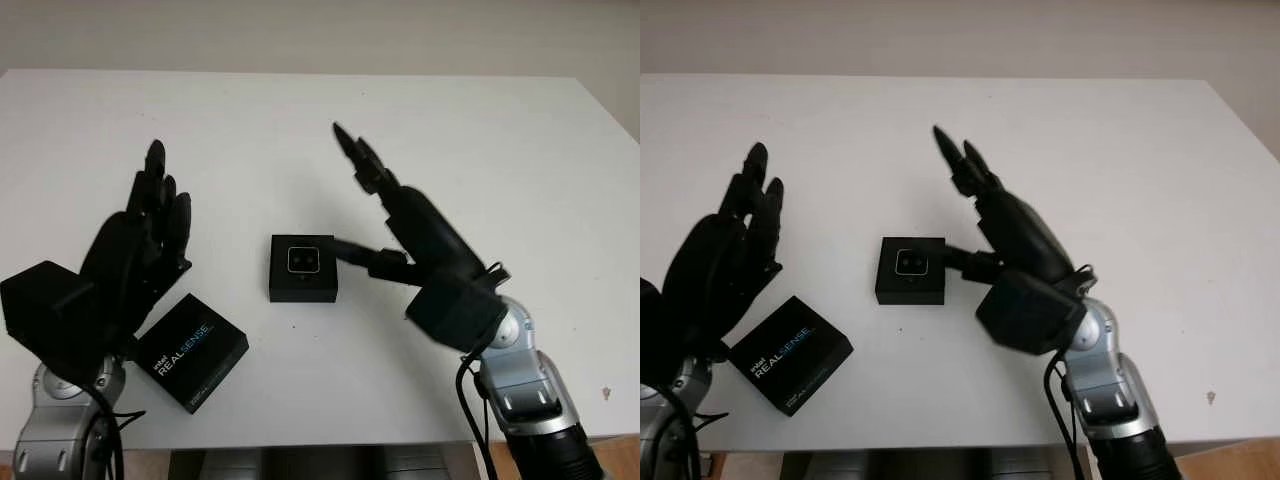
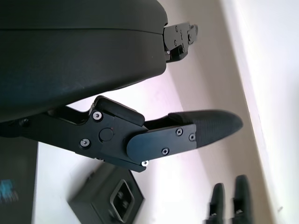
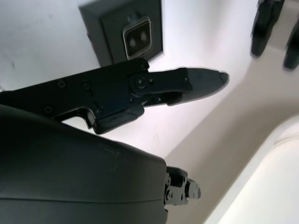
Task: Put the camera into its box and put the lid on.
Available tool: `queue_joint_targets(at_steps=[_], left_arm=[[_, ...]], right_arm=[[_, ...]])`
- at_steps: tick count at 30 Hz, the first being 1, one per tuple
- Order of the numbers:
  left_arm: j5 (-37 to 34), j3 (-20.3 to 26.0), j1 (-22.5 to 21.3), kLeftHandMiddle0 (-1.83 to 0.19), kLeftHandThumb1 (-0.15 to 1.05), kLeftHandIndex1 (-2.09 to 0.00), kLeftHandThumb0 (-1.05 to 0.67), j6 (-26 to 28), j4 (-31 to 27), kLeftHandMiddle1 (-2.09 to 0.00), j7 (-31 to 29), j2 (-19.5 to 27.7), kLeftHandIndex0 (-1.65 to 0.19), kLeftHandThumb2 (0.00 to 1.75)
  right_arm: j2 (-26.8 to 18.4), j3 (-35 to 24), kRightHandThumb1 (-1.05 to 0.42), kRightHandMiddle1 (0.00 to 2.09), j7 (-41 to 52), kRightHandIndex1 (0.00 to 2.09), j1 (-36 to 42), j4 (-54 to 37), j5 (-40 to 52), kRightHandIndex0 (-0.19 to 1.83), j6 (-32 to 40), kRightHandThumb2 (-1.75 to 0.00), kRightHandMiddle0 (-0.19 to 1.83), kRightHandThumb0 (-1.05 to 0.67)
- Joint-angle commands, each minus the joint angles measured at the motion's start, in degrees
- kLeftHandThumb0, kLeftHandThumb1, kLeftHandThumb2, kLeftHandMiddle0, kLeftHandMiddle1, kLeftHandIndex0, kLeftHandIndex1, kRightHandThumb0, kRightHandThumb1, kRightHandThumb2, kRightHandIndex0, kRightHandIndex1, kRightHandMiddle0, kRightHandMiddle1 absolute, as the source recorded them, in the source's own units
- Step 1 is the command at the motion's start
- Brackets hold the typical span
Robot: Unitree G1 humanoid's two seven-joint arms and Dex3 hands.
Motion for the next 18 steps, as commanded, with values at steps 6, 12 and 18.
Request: queue_joint_targets(at_steps=[6, 12, 18], left_arm=[[-0.2, 9.1, -6.0, -0.55, 1.04, -0.31, -0.54, -5.5, 0.3, -0.25, -5.2, 11.4, -0.39, 0.13], [3.6, 10.7, -6.1, -0.56, 0.97, -0.32, -0.57, -10.0, 4.5, -0.26, -15.4, 24.4, -0.40, 0.04], [15.8, 2.9, -4.7, 0.02, 0.82, -0.03, -0.84, -19.6, 4.7, -0.02, -33.0, 43.9, 0.03, 0.04]], right_arm=[[0.6, -9.6, -1.05, 0.06, 4.3, 0.06, -6.1, 6.1, 17.5, -0.08, 3.9, -0.40, -0.07, -0.73], [-0.1, -10.3, -1.05, 0.02, 4.2, 0.03, -7.5, 6.5, 21.4, -0.15, 5.7, -0.64, -0.13, -0.70], [-1.7, -10.7, -1.05, 0.03, 4.4, 0.03, -7.8, 6.9, 22.1, -0.16, 6.4, -0.65, -0.12, -0.66]])
